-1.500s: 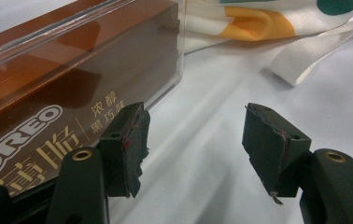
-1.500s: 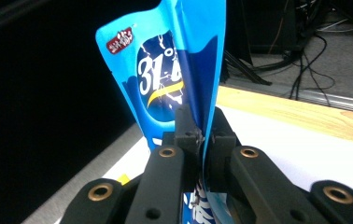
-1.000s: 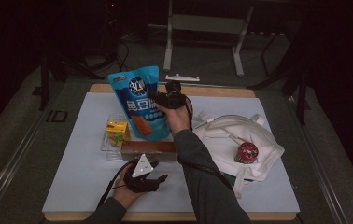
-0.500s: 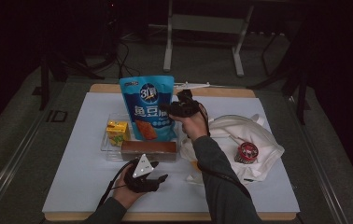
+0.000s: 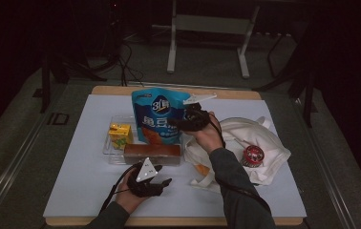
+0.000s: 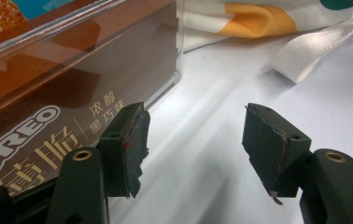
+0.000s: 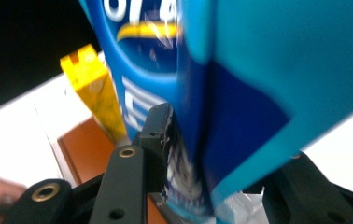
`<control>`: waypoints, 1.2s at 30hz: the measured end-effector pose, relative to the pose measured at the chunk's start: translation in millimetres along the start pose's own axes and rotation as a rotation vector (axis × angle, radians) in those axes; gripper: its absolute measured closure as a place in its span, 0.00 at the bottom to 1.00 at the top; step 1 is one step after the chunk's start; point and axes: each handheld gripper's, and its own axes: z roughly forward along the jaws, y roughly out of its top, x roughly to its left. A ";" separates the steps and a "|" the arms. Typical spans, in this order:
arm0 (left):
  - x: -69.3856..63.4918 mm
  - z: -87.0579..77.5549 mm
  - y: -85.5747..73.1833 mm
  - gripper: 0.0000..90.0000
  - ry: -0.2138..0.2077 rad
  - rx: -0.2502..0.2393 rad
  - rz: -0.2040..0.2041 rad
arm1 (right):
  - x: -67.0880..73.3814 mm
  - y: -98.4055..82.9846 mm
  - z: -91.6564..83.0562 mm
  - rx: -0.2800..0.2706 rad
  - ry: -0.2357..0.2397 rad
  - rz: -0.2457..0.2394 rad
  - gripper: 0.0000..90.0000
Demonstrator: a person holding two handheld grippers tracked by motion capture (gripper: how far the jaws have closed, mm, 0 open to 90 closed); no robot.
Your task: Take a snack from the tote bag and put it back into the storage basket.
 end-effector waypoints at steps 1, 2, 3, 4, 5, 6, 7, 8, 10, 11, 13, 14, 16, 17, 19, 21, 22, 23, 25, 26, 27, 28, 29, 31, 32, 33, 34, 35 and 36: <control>0.0 0.1 0.0 0.44 0.000 0.001 0.000 | 1.8 -1.2 -0.3 0.013 -0.011 -0.011 0.69; 0.0 0.1 0.0 0.44 0.000 0.002 0.001 | 3.4 -3.2 -1.1 0.025 -0.021 -0.033 0.68; 0.0 0.0 0.1 0.44 0.001 0.002 0.002 | 3.8 -4.2 -2.0 0.031 -0.020 -0.038 0.68; 0.1 0.1 0.1 0.44 0.000 0.004 0.003 | 3.6 -5.3 -3.2 0.035 -0.013 -0.042 0.67; 0.2 0.1 0.1 0.44 0.000 0.005 0.003 | 3.1 -6.4 -5.1 0.036 -0.015 -0.051 0.67; 0.3 0.1 0.1 0.44 -0.001 0.005 0.003 | 2.5 -7.2 -7.0 0.040 -0.020 -0.061 0.68; 0.3 0.1 0.1 0.44 -0.001 0.006 0.004 | 1.7 -8.0 -8.8 0.044 -0.023 -0.069 0.69; 0.3 0.2 0.2 0.44 -0.001 0.007 0.004 | 0.8 -8.7 -9.9 0.044 -0.021 -0.075 0.69; 0.2 0.2 0.2 0.44 0.000 0.007 0.007 | -1.0 -10.1 -11.7 0.054 -0.019 -0.085 0.70; 0.2 0.2 0.2 0.44 0.000 0.008 0.008 | -1.3 -11.0 -11.6 0.067 -0.022 -0.086 0.70; 0.1 0.2 0.3 0.44 -0.001 0.009 0.007 | -1.0 -12.6 -9.8 0.087 -0.028 -0.091 0.71; 0.1 0.3 0.3 0.44 -0.002 0.011 0.008 | -0.2 -13.7 -8.1 0.095 -0.033 -0.097 0.75; 0.0 0.6 0.4 0.44 -0.002 0.013 0.008 | 1.9 -14.6 -4.6 0.099 -0.045 -0.112 0.81; -0.1 0.7 0.4 0.44 -0.001 0.012 0.009 | 3.3 -14.0 -2.6 0.103 -0.050 -0.113 0.83; -0.2 0.7 0.4 0.44 0.000 0.013 0.010 | 6.3 -11.9 1.5 0.111 -0.069 -0.128 0.84; -0.1 0.8 0.4 0.44 0.000 0.012 0.009 | 7.5 -9.7 5.1 0.112 -0.087 -0.136 0.84; -0.2 0.9 0.4 0.44 -0.001 0.012 0.009 | 7.7 -8.7 7.0 0.107 -0.091 -0.134 0.84; -0.2 0.9 0.4 0.44 -0.001 0.012 0.009 | 7.7 -8.7 7.0 0.107 -0.091 -0.134 0.84; -0.3 0.9 0.4 0.44 -0.001 0.012 0.011 | 9.3 -8.3 12.3 0.088 -0.091 -0.118 0.84; -0.3 1.0 0.4 0.44 -0.001 0.012 0.010 | 10.1 -8.2 14.7 0.083 -0.089 -0.117 0.83; -0.3 1.0 0.4 0.44 -0.001 0.012 0.010 | 11.7 -7.8 16.9 0.079 -0.088 -0.115 0.83; -0.3 1.0 0.4 0.44 -0.001 0.011 0.010 | 12.9 -7.0 19.0 0.077 -0.089 -0.117 0.83; -0.5 0.9 0.3 0.44 -0.001 0.010 0.010 | 14.0 -6.1 20.6 0.078 -0.091 -0.118 0.82; -0.4 0.8 0.3 0.44 -0.002 0.008 0.008 | 14.7 -4.7 21.7 0.084 -0.088 -0.120 0.81; -0.2 0.6 0.3 0.44 -0.003 0.009 0.008 | 14.8 -4.4 21.1 0.088 -0.089 -0.125 0.80; -0.1 0.5 0.3 0.44 -0.004 0.009 0.008 | 14.9 -4.5 19.8 0.094 -0.087 -0.135 0.78; 0.0 0.5 0.3 0.44 -0.003 0.010 0.010 | 14.9 -5.0 18.0 0.098 -0.083 -0.142 0.77; 0.0 0.5 0.4 0.44 -0.003 0.011 0.011 | 14.5 -5.7 15.9 0.099 -0.079 -0.144 0.76; 0.0 0.5 0.4 0.44 -0.003 0.011 0.011 | 13.7 -6.2 13.7 0.103 -0.076 -0.145 0.75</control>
